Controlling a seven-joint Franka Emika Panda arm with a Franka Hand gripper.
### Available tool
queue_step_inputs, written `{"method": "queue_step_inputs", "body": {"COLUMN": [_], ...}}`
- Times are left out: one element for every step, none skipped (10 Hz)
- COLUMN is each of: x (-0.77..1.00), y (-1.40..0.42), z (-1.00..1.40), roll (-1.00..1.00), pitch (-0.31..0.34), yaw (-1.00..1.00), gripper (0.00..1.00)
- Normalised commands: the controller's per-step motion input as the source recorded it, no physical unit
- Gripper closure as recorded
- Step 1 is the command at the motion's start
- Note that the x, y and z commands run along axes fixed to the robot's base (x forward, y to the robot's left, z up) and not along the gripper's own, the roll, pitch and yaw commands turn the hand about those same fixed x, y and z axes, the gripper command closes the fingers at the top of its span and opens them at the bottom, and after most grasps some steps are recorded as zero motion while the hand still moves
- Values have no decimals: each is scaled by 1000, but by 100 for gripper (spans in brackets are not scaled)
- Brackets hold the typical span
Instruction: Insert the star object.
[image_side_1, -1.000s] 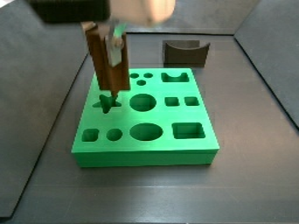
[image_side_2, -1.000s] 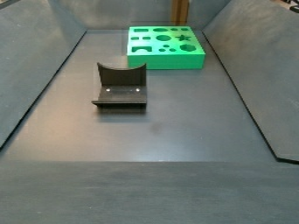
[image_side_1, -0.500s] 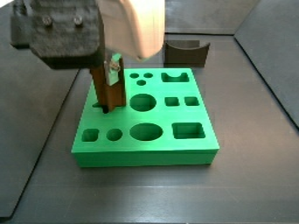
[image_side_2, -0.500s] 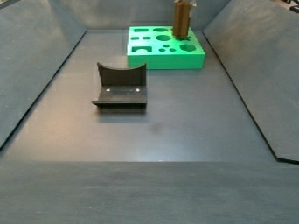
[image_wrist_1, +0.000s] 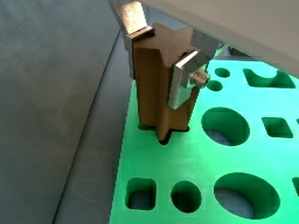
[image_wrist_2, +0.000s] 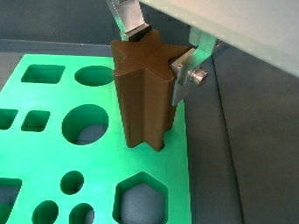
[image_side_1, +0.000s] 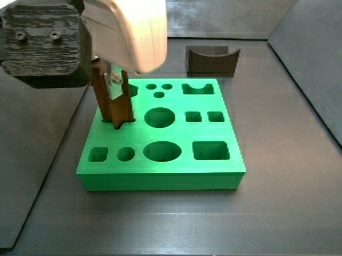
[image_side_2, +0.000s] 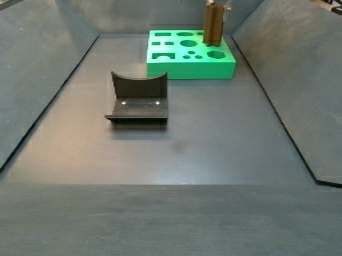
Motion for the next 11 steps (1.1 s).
{"method": "queue_step_inputs", "body": {"x": [314, 480, 377, 183, 0, 0, 54, 51, 114, 234, 271], "y": [-89, -106, -66, -31, -46, -57, -37, -29, -3, 0, 0], "z": [-549, -649, -734, -860, -1000, -1000, -957, -903, -849, -843, -831], "roll": [-16, -7, -10, 0, 1, 0, -6, -37, -80, -79, -77], "pitch": [9, 24, 0, -11, 0, 21, 71, 90, 99, 123, 129], "yaw": [0, -26, -26, 0, 57, 246, 351, 349, 311, 137, 20], "gripper": [100, 100, 100, 100, 100, 100, 100, 100, 100, 100, 100]}}
